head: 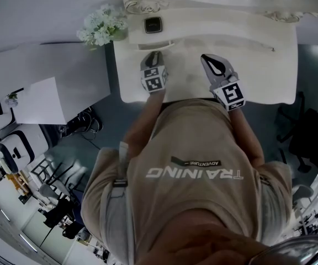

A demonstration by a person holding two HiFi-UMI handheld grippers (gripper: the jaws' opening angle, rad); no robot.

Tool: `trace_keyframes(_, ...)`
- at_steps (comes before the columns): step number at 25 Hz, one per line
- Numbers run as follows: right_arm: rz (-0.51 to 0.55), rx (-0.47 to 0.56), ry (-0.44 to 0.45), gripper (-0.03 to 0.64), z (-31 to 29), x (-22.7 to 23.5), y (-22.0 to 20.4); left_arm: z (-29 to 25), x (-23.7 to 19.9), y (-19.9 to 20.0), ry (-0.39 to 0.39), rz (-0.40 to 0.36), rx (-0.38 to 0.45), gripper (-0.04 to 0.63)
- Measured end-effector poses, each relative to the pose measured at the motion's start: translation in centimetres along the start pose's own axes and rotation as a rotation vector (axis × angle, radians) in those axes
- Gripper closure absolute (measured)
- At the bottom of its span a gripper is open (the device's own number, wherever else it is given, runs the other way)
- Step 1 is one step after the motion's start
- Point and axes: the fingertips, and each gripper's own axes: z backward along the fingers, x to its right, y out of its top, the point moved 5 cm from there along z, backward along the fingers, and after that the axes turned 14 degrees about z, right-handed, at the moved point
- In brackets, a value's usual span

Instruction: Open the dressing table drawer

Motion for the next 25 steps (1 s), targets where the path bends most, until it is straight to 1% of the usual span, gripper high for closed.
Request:
trace_keyframes(10, 0.003, -0.001, -0.009, 0.614, 0.6, -1.3, 0.1, 0.9, -0.1, -0.5, -0.010, -0.012, -0.002, 0.495)
trace_keyframes(16, -0.002, 0.004, 0.004, 0.614, 0.7, -2.8, 0.3, 1.8, -0.2, -1.4, -0.020, -0.013, -0.015, 0.495)
trace_keyframes(18, 0.002, 0.009, 0.006, 0.614, 0.8, -3.1, 0.3, 2.0, -0.2, -1.6, -0.029, -0.031, -0.012, 0.494)
trace_keyframes(20, -0.001, 0.014, 0.003, 0.614, 0.8, -3.5, 0.2, 2.3, -0.5, -2.1, -0.035, -0.046, -0.013, 0.492)
trace_keyframes(23, -0.017, 0.016, -0.002, 0.614, 1.0, -4.1, -0.4, 3.4, -1.1, -3.6, -0.039, -0.045, -0.037, 0.492)
trace_keyframes(25, -0.033, 0.016, -0.002, 0.614, 1.0, -4.5, -0.7, 4.8, -1.3, -4.0, -0.043, -0.041, -0.038, 0.494)
